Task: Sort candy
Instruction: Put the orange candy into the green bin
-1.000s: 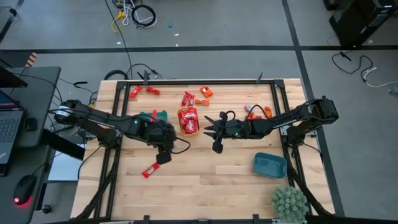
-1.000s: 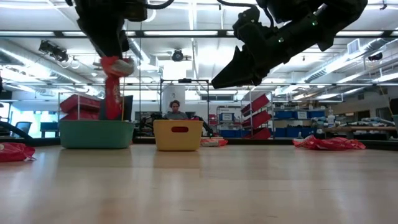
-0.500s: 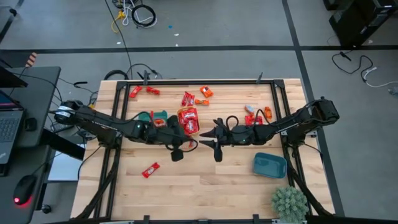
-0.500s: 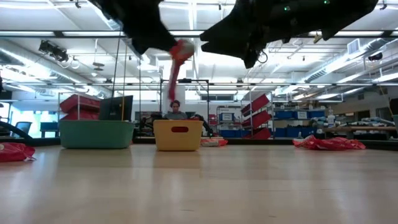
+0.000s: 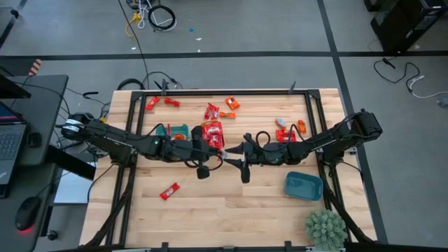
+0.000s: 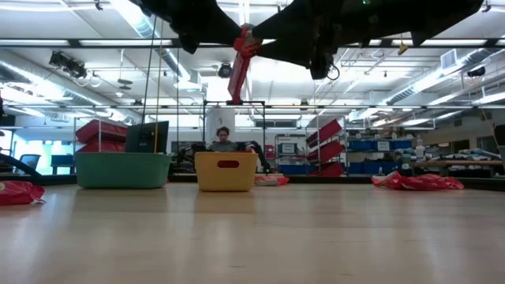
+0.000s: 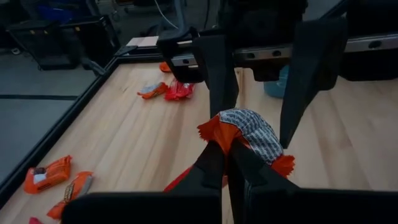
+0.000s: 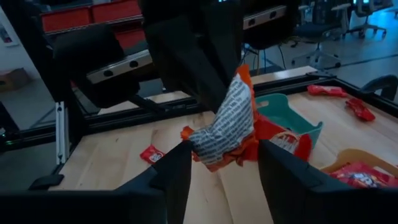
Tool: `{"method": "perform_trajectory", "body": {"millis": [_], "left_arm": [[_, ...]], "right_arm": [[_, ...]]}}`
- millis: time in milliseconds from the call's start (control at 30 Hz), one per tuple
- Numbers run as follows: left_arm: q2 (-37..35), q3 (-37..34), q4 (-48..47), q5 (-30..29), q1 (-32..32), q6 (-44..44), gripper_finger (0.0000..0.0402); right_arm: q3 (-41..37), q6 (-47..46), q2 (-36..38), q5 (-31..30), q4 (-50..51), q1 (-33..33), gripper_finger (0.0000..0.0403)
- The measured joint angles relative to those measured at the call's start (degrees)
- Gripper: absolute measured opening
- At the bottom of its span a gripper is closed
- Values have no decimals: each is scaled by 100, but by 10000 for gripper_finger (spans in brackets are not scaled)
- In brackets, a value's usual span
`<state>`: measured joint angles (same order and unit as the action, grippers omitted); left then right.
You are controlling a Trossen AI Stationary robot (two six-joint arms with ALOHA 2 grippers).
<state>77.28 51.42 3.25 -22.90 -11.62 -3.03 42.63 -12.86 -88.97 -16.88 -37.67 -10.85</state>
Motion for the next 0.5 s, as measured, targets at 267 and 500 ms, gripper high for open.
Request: {"method": "perform_trajectory", "body": {"millis": [267,500], "left_arm": [[0,0,29,0,-3,-10,14],[-9,7,3,19,-6,-15,51]], "right_arm": [[0,268,0,4,-48,4,69],[0,638,-4,-186,-133,-9,16]]}}
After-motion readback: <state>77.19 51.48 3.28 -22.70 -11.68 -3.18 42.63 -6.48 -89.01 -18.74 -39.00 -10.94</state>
